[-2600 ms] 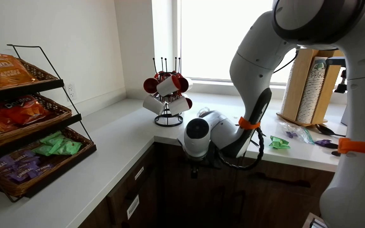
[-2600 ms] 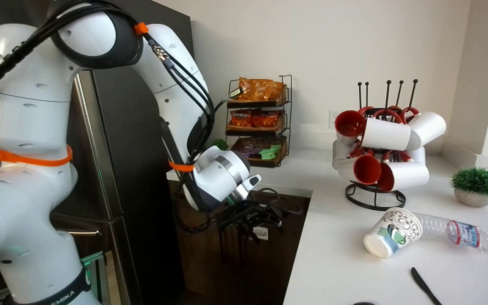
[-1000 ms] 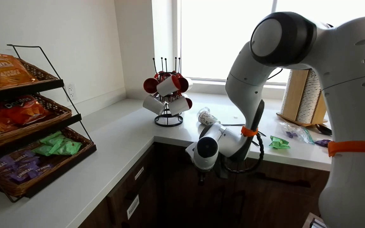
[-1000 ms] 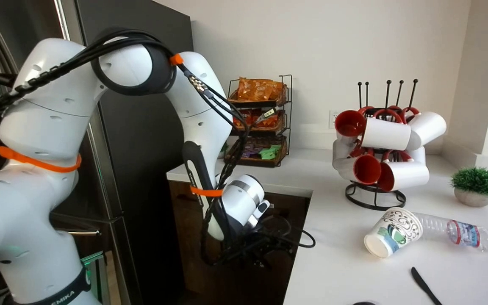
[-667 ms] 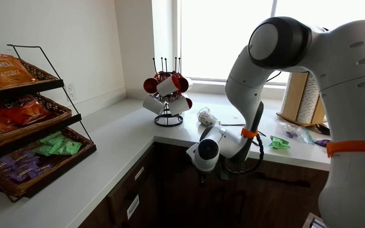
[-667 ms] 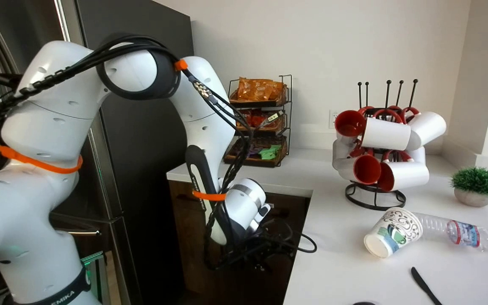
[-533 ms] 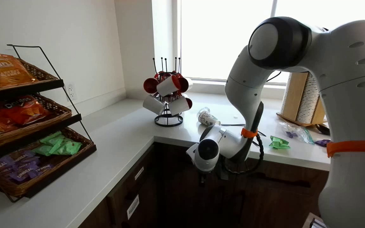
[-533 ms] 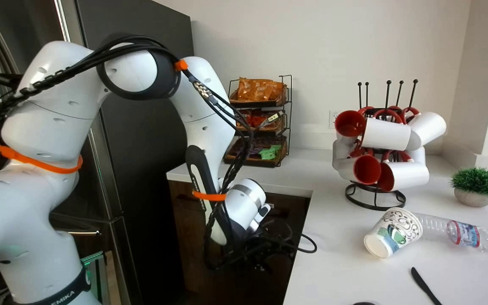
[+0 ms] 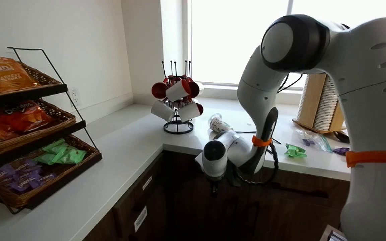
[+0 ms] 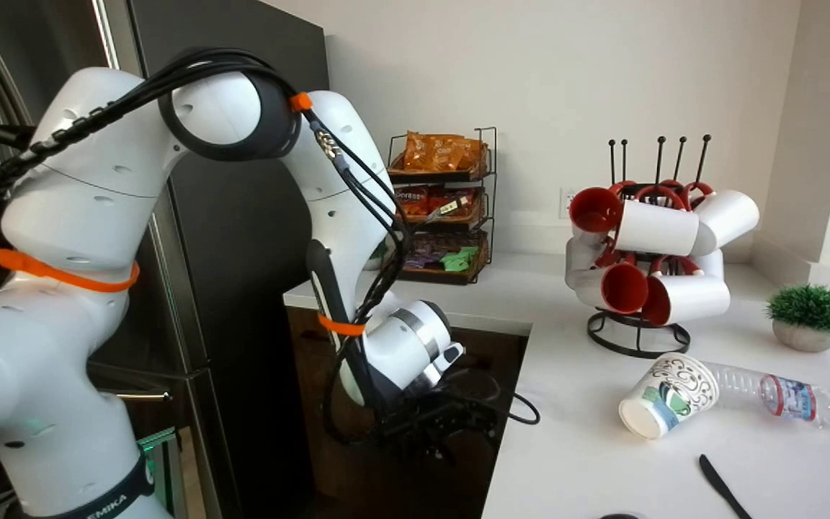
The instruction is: Open the top drawer
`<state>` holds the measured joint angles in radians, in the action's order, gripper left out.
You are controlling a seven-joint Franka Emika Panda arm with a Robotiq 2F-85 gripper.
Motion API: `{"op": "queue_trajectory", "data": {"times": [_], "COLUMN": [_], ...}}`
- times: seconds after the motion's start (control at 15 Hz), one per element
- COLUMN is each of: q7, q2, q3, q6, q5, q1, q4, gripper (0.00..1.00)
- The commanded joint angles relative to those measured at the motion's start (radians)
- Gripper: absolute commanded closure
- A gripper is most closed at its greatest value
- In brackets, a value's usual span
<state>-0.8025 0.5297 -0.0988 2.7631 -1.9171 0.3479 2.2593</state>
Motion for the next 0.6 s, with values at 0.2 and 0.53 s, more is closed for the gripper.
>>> {"op": "queue_trajectory", "data": {"times": [0.2,0.53], "q7": [0.330,0.175], "q2": [0.007,-0.042], "q3": [-0.016,-0.028], "q6": [0.073,0.066], "q5": [0.382,0.293], "q1": [0.012,-0.007], "q4": [0.144,0.112], "gripper": [0.00,0.00]}}
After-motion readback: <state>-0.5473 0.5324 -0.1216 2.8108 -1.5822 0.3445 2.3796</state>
